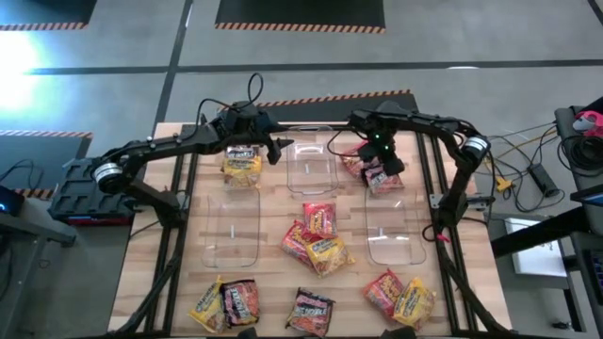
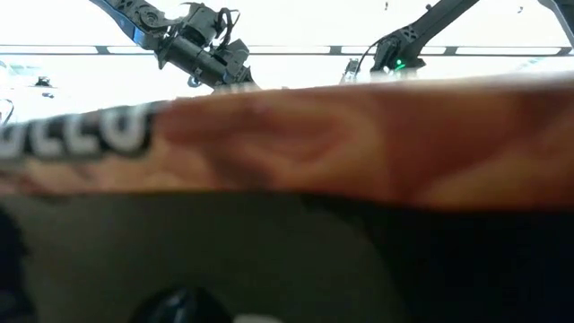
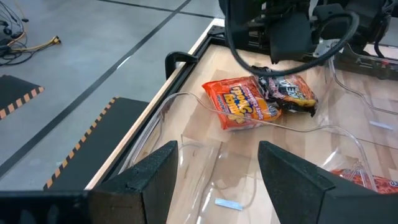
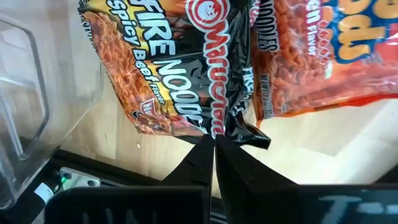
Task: Sort Maruchan noodles
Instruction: Put the top right black pack noodle into the bottom right transparent bin
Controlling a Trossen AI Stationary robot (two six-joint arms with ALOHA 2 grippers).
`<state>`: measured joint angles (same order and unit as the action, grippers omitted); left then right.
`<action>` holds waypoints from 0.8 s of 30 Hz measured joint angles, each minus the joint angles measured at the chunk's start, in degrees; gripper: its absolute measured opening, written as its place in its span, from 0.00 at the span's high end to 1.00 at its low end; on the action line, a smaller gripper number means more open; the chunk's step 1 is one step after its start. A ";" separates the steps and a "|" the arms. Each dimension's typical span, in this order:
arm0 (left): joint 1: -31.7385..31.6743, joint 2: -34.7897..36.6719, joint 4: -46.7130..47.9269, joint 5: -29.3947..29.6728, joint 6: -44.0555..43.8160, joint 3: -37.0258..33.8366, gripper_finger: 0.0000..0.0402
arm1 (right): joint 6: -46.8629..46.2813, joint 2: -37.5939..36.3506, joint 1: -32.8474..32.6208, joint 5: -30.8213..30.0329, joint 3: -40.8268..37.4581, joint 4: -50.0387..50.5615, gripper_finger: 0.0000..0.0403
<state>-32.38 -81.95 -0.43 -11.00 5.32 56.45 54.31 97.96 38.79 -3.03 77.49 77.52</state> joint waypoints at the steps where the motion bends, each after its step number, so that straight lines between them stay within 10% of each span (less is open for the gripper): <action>1: 0.00 0.00 0.00 0.00 -0.02 0.00 0.49 | -0.52 -0.44 0.00 0.00 0.00 0.00 0.98; 14: 0.02 -0.02 0.04 -0.01 -1.19 0.00 0.49 | -22.43 -0.10 0.91 0.00 0.02 -3.09 0.97; 24: 0.13 -0.15 0.25 -0.07 -1.31 0.00 0.49 | -31.95 0.21 4.51 0.40 0.00 0.28 0.75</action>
<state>-32.25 -82.10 -0.17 -11.07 4.01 56.45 22.36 98.17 43.30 -2.63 77.49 77.79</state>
